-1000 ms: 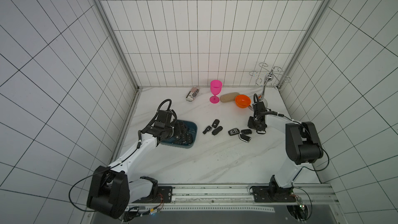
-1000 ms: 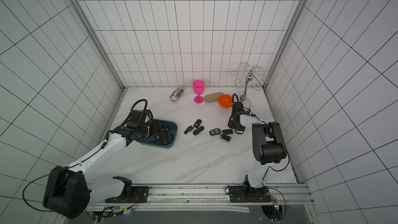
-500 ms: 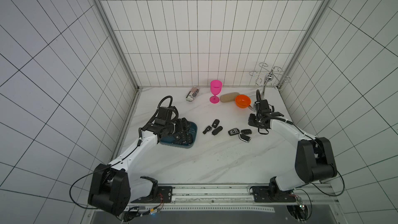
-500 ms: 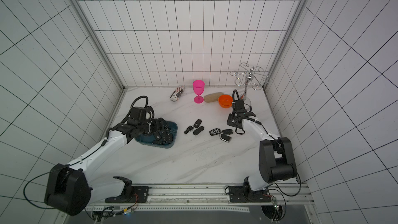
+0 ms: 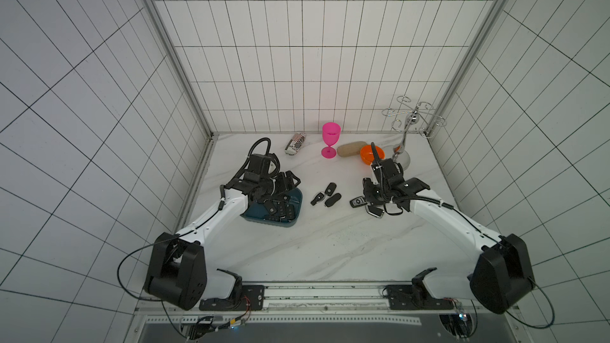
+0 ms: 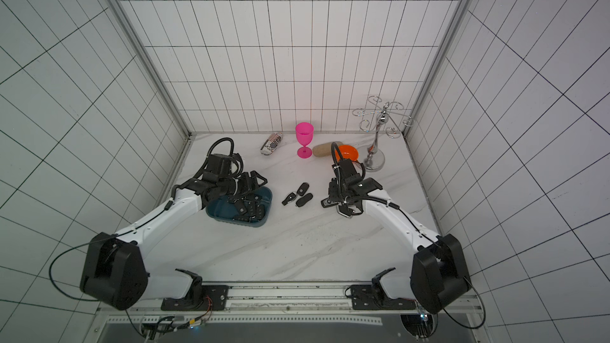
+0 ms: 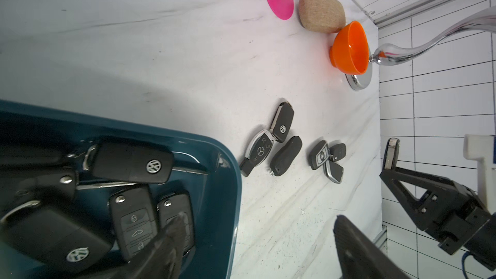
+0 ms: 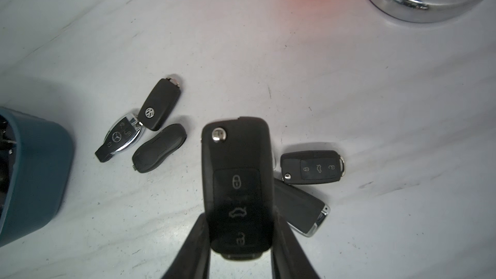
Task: Place the car key into the storage box
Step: Pick up the car key from the center of the board.
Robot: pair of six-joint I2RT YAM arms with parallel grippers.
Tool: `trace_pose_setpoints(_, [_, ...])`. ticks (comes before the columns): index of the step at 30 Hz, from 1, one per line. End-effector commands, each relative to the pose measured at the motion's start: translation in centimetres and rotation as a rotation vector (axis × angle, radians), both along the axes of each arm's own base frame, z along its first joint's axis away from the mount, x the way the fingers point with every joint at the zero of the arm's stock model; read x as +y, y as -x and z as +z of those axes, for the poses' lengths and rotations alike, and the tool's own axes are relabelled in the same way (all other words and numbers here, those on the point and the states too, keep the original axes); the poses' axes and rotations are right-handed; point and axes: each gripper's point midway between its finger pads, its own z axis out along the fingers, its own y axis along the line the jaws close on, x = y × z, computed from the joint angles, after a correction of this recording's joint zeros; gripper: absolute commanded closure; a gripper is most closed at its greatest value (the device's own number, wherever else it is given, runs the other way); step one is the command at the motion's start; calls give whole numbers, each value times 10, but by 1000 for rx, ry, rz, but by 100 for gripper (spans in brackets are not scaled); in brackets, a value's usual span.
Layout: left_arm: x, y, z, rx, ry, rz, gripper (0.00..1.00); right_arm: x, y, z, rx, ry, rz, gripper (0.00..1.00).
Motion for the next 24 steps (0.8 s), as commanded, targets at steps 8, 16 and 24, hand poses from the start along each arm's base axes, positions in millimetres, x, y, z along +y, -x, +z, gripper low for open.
trace_pose_setpoints(8, [-42,-18,19,37,131,-98,17,31,44,21,-29,-25,104,72])
trace_pose_setpoints(16, [-60,-9,25,45,201,-145,21,45,64,33,-43,-59,167,72])
trace_pose_setpoints(24, [-102,8,26,67,244,-264,20,64,77,41,-55,-92,216,72])
